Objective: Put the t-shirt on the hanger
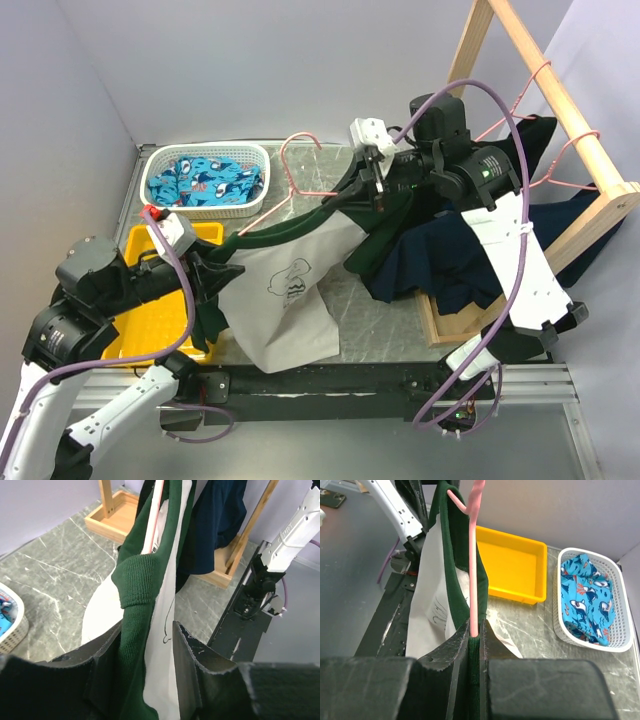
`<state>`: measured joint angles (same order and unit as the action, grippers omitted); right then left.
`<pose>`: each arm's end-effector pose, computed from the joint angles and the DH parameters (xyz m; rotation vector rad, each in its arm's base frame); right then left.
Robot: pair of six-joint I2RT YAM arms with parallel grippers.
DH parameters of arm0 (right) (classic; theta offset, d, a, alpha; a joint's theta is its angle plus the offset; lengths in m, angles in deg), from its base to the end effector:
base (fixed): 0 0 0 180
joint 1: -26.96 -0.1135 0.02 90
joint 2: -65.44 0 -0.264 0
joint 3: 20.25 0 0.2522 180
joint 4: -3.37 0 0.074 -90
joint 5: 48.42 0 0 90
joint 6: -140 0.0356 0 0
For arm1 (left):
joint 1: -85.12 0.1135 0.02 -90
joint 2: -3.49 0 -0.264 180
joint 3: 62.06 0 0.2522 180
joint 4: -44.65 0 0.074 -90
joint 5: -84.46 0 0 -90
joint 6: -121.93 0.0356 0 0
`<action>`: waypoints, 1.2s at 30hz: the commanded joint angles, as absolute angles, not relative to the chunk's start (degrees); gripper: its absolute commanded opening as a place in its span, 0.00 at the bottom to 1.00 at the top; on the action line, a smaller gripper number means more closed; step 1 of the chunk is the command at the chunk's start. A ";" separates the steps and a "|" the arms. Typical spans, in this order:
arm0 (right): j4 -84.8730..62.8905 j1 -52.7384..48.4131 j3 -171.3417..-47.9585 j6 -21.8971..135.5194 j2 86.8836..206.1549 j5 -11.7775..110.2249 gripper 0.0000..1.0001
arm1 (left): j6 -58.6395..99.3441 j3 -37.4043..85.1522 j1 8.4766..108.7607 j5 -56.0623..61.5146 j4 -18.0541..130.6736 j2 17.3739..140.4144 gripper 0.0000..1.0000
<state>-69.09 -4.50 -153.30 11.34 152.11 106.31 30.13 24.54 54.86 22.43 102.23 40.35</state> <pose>0.2039 0.1625 0.5204 -1.5738 1.0364 1.0398 0.0574 -0.0528 0.4499 0.7858 1.5775 -0.8268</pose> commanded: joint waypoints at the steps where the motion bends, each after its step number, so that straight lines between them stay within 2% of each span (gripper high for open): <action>1: -60.78 -4.50 -151.88 14.22 148.23 109.26 0.00 | 28.86 23.42 54.44 24.44 101.22 40.14 0.01; 6: -60.57 -4.68 -151.08 14.58 148.41 109.08 0.00 | 28.95 25.17 54.44 18.83 100.77 39.35 0.03; 8: -60.93 -4.68 -151.52 14.32 148.50 109.26 0.00 | 29.21 26.23 54.36 17.76 101.74 39.70 0.34; 10: -61.90 -4.85 -151.70 13.70 148.14 109.70 0.00 | 29.30 27.72 54.44 15.84 103.49 39.96 0.75; 13: -62.34 -4.76 -150.56 12.56 146.92 110.31 0.00 | 29.47 28.78 54.44 15.56 105.25 39.26 0.78; 18: -63.82 -4.76 -149.59 10.54 145.77 111.72 0.00 | 29.39 29.83 54.44 15.82 107.54 36.80 0.79; 25: -66.47 -5.99 -150.38 8.07 145.77 112.86 0.00 | 29.91 30.19 53.30 21.44 109.30 36.45 0.67; 30: -67.26 -6.96 -151.00 7.98 146.03 111.37 0.00 | 30.09 28.97 51.11 25.75 109.21 37.76 0.63; 32: -67.17 -7.49 -150.91 8.34 145.95 110.67 0.00 | 29.91 28.70 50.40 25.75 109.30 38.99 0.55; 36: -67.17 -7.58 -150.82 8.43 145.68 109.87 0.00 | 29.82 28.87 48.21 23.65 109.65 40.31 0.34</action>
